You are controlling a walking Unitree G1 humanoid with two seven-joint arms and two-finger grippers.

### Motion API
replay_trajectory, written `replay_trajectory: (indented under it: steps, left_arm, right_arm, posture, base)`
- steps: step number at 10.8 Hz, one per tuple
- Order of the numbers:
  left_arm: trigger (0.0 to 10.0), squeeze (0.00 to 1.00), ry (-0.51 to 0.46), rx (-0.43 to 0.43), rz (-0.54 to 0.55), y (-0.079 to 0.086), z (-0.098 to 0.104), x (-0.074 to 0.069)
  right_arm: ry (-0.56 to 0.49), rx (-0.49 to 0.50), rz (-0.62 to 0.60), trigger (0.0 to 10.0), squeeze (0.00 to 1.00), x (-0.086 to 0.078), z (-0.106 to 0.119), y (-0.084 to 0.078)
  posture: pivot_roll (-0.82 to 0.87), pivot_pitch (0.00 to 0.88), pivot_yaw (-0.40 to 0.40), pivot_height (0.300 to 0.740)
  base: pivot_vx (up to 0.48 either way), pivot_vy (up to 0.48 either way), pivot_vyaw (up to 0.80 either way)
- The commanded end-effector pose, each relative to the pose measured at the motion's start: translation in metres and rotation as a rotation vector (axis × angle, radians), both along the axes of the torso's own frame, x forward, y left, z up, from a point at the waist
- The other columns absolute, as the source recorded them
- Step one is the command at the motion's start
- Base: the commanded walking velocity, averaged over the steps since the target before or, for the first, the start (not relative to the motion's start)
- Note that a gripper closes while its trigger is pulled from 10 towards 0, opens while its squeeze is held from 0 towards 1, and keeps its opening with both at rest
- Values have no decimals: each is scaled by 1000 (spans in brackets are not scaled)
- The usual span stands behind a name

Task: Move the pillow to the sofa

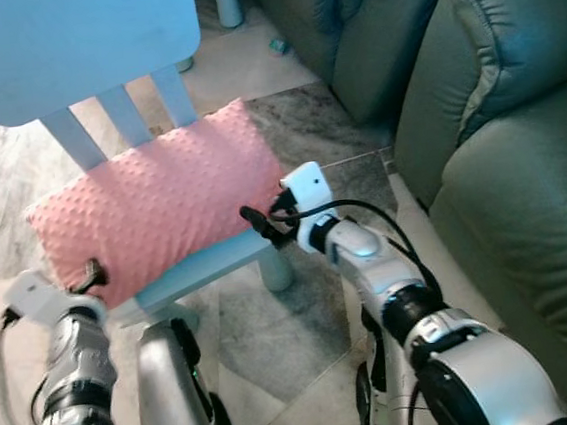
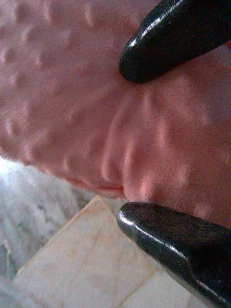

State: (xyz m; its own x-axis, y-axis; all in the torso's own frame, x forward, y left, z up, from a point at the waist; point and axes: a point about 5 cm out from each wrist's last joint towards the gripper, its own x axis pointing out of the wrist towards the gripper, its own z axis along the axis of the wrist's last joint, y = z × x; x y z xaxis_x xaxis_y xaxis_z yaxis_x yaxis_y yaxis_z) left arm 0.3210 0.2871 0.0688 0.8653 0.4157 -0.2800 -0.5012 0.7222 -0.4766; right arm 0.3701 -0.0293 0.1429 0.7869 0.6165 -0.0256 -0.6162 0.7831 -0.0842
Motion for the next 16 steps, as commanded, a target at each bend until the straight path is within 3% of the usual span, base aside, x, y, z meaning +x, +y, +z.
replay_trajectory:
  steps: [1, 3, 7, 9, 10, 13, 15, 16]
  left_arm:
    - [10000, 0, 33, -10, -18, 0, -8, -5]
    - [10000, 0, -13, -9, -35, 0, 1, 2]
    - [10000, 0, -68, 163, 69, 17, 34, 10]
    - [10000, 0, -67, 138, 91, 17, 33, 9]
    - [10000, 0, -70, 212, 103, 23, 37, 6]
    - [10000, 0, -137, 278, 153, 37, 54, 2]
    - [10000, 0, -145, 266, 130, 35, 56, 4]
    - [10000, 0, -83, 110, 57, 25, 35, 6]
  right_arm:
    - [6, 1, -18, 10000, 0, -2, -4, 3]
    - [26, 111, -60, 10000, 0, 1, 1, 2]
    - [6, 162, -87, 10000, 0, 7, 15, 3]
    - [4, 166, -96, 10000, 0, 8, 14, -3]
    - [3, 182, -113, 10000, 0, 9, 15, -8]
    - [-5, 219, -140, 10000, 0, 15, 21, -22]
    - [4, 221, -128, 10000, 0, 14, 19, -23]
    - [41, 226, -91, 10000, 0, 11, 13, -19]
  posture:
    - [-148, 401, 20, 481]
    - [-143, 408, 25, 481]
    - [-128, 408, 28, 481]
    - [-131, 399, 31, 481]
    - [-131, 397, 33, 481]
    - [-134, 396, 40, 481]
    - [-130, 398, 40, 481]
    - [-128, 399, 37, 481]
  base:
    - [0, 0, 0]
    - [0, 0, 0]
    - [0, 0, 0]
    - [0, 0, 0]
    - [0, 0, 0]
    - [0, 0, 0]
    - [0, 0, 0]
    - [0, 0, 0]
